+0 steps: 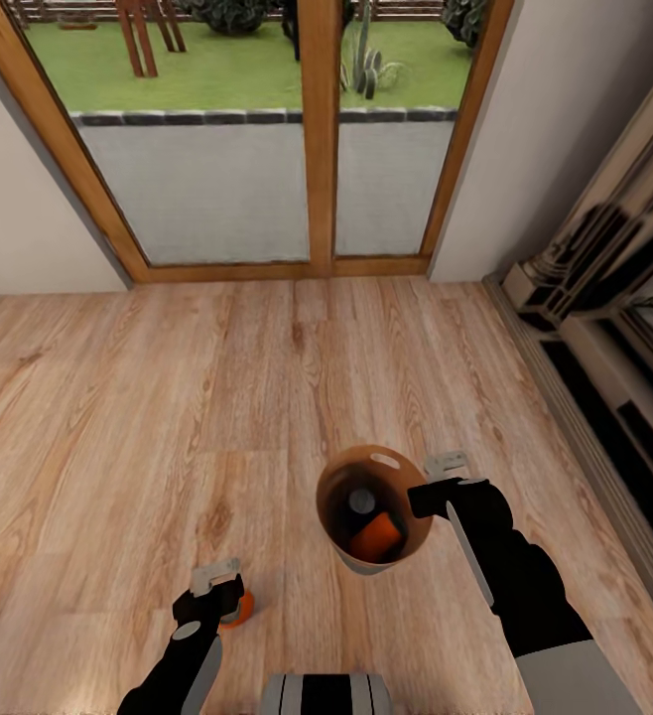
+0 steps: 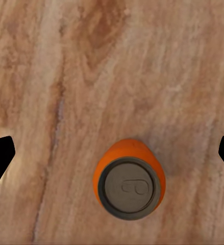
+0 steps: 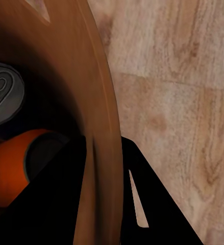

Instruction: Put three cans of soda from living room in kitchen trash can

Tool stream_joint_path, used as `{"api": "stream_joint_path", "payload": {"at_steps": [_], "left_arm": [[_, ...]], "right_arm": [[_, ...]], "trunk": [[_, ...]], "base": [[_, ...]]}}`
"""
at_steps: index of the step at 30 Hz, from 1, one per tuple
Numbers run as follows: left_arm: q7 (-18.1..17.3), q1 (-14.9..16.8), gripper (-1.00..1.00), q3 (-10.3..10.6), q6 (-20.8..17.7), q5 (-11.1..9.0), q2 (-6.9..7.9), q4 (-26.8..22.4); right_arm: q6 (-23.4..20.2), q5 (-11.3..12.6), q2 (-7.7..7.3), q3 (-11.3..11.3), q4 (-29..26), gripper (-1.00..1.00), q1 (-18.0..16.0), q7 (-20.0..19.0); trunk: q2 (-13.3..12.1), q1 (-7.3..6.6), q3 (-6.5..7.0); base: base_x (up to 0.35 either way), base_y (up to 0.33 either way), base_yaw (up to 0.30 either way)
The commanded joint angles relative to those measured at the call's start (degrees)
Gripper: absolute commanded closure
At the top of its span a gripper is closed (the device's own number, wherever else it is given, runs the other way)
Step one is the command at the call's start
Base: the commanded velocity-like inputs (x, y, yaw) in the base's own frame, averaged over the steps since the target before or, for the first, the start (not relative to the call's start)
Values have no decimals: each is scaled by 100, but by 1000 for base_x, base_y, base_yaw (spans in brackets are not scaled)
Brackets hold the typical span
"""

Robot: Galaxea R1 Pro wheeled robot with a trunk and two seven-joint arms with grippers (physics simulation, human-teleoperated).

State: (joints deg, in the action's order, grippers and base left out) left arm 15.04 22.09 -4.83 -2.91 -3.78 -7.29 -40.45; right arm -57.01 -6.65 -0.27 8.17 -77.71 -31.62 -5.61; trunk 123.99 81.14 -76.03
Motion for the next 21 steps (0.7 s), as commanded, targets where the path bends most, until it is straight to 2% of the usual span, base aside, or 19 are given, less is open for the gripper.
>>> {"api": "stream_joint_path", "payload": {"at_steps": [1, 21], "left_arm": [[0, -1, -100, 0, 0, 0, 0, 1], [-1, 1, -100, 0, 0, 0, 0, -1]], "right_arm": [[-3, 120, 1, 1, -1, 100, -2, -19], [-3, 120, 1, 1, 1, 100, -2, -19]], "trunk": [[0, -1, -9], [0, -1, -196]], "base": [[0, -1, 0], [31, -31, 0]]}}
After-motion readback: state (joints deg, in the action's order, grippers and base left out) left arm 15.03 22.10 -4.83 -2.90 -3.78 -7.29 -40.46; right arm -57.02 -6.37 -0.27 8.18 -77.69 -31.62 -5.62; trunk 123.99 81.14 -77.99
